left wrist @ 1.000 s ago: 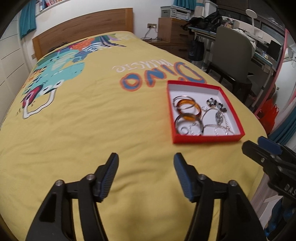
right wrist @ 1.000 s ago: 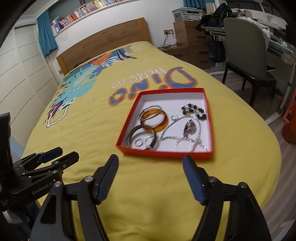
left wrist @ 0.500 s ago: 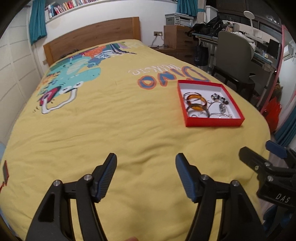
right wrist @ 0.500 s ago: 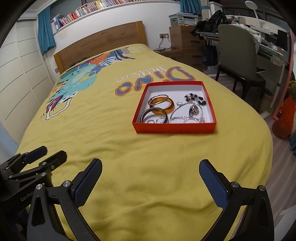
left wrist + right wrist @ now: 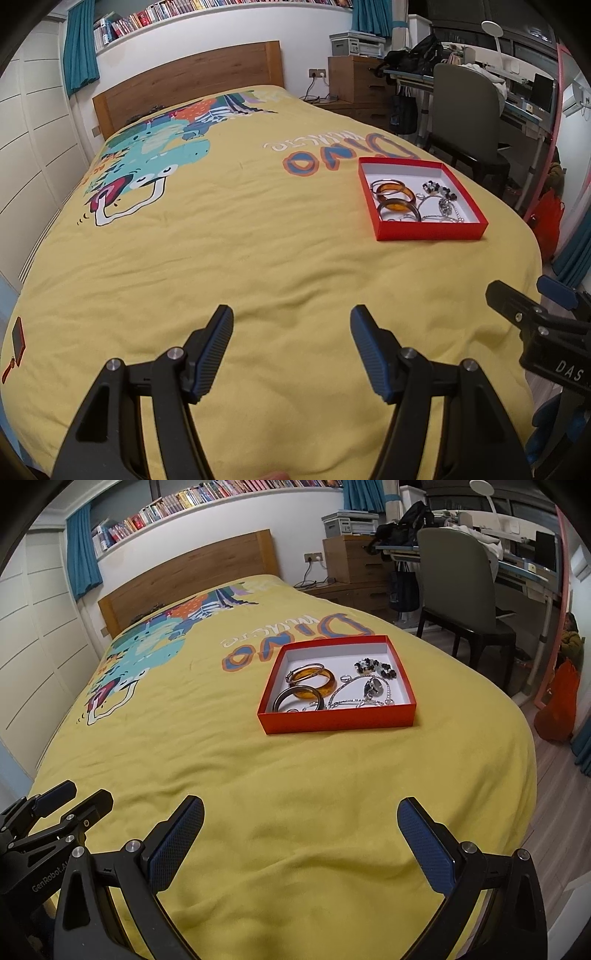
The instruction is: Organize jewelry
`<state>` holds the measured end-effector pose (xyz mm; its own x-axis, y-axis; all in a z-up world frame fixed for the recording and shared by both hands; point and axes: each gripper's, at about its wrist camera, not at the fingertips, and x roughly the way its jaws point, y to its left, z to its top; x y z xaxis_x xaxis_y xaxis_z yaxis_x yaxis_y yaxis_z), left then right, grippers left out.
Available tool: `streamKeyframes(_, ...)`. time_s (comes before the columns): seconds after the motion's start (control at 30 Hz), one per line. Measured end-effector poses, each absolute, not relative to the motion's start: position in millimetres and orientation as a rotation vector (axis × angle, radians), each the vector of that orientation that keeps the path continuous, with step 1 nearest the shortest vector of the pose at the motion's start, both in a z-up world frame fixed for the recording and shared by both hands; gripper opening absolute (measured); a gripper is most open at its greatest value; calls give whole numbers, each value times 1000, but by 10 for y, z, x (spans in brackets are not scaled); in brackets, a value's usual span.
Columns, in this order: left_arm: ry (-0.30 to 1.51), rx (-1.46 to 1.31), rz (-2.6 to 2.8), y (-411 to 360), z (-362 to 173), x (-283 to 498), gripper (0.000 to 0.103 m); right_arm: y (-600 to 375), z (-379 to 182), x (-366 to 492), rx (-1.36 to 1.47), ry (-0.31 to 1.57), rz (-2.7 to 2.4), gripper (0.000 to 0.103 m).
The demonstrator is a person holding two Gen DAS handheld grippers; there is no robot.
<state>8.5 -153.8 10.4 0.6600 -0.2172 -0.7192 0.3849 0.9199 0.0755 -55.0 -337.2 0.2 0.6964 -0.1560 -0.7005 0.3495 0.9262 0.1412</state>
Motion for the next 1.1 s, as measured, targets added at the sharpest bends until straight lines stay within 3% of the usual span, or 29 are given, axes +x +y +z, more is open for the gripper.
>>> streamKeyframes(1.1,820,235,-341,-1452,-83,119,64,-3342,-105,-543,234,772,-329,102)
